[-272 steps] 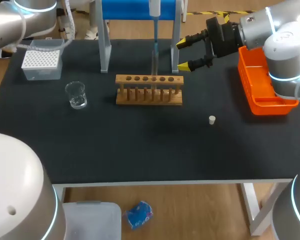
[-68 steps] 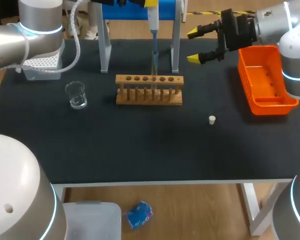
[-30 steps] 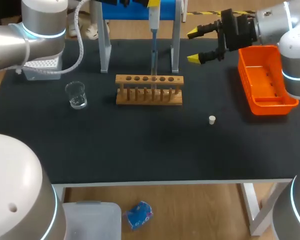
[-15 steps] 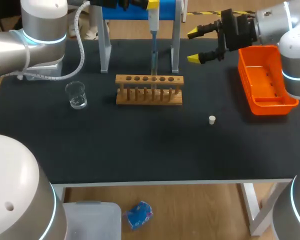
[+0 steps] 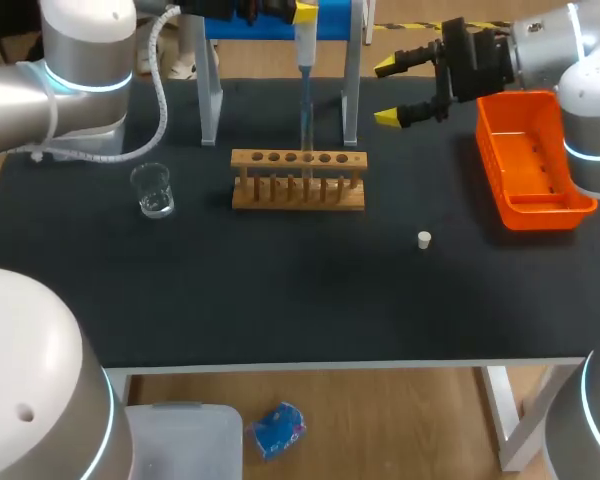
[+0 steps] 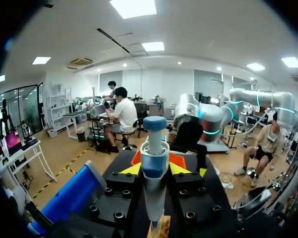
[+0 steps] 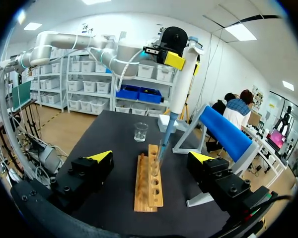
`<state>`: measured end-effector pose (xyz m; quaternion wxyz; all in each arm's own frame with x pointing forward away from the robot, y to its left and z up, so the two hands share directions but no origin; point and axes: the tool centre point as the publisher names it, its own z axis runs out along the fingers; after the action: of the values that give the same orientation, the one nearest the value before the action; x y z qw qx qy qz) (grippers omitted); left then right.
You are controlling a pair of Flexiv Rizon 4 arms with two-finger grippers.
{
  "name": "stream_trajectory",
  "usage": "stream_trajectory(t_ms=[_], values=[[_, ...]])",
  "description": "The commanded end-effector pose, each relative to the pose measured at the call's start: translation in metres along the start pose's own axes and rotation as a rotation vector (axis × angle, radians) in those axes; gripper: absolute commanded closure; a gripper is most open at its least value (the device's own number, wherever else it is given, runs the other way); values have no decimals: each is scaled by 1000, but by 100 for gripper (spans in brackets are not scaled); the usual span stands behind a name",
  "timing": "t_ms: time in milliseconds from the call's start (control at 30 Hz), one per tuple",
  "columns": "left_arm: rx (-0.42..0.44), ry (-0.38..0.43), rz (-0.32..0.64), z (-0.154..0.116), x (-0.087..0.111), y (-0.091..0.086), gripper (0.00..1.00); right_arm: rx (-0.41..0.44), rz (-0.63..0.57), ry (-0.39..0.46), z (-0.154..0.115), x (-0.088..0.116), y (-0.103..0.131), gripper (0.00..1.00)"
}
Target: Invert the test tube, pick up the pipette, mount the tip to pipette, aspirate from beaker and dispense into the tube, eject the tip, return the pipette, and cap with the stopper.
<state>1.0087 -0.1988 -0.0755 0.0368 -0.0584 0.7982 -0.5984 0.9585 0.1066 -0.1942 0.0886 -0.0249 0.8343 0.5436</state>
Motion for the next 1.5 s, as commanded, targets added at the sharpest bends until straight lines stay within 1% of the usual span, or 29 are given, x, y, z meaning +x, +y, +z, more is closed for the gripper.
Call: stream_trajectory(t_ms=[33,467,1000,1500], values=[[-5,-5,-1,0,0,-4,100,0,0,0,0,0,0,0],[-15,-23,9,0,-1,-6,100,0,0,0,0,0,0,0],[1,-52,16,-1,-2,-7,100,0,0,0,0,0,0,0],[-6,-57,8,-2,-1,-6,100,0,0,0,0,0,0,0]])
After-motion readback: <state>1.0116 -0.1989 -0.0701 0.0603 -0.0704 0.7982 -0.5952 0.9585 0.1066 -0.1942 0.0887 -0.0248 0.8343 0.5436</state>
